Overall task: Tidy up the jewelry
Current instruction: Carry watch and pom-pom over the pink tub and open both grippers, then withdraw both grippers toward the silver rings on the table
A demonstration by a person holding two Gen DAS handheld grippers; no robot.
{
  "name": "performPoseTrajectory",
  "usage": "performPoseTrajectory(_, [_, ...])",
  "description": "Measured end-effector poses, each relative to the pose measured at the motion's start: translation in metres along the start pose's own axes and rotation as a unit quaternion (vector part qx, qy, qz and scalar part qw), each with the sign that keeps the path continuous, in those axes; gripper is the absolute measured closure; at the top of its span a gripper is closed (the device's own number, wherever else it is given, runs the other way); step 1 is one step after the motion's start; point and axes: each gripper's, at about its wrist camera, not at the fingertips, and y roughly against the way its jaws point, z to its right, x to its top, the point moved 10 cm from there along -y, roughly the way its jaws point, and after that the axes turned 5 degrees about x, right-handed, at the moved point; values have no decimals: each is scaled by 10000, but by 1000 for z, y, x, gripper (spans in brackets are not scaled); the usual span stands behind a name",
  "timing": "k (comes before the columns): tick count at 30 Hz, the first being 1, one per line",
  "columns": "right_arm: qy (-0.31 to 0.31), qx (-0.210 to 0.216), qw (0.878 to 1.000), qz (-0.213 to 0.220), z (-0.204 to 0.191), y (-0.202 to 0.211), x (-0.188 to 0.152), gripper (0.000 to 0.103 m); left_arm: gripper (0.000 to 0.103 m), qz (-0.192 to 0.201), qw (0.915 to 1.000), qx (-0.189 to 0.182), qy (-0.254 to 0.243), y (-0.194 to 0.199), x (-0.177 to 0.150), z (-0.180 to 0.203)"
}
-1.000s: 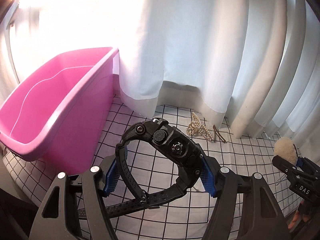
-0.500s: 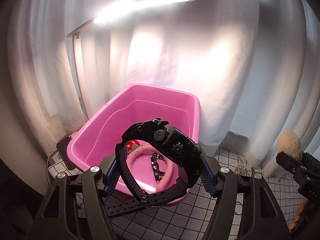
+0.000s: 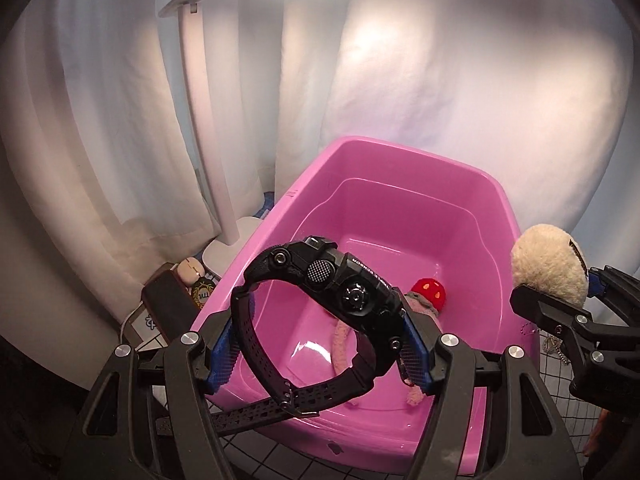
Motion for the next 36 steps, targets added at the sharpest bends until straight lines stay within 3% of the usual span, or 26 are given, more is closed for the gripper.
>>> performPoseTrajectory(12, [-1,-424,9981,-448,16,-51,4,39,36,-257,9994,26,-251,-43,-8,1])
performPoseTrajectory(13, [-8,-447,9977,-512,18,-54,3,38,34,-193,9994,52,-280,-42,-7,1])
performPoseTrajectory(16, [-24,-576,9962,-653,23,-56,-1,36,14,96,9988,214,-420,-35,0,0])
performPoseTrajectory(22, [103,-848,9945,-606,27,-50,1,35,13,134,9978,276,-590,-32,0,2])
performPoseTrajectory(31, [342,-1173,9898,-739,31,-49,0,34,13,171,9990,138,-392,-25,-1,-3])
performPoseTrajectory(36, [177,-741,9946,-704,25,-51,-1,31,13,205,9991,137,-352,-23,-1,-6])
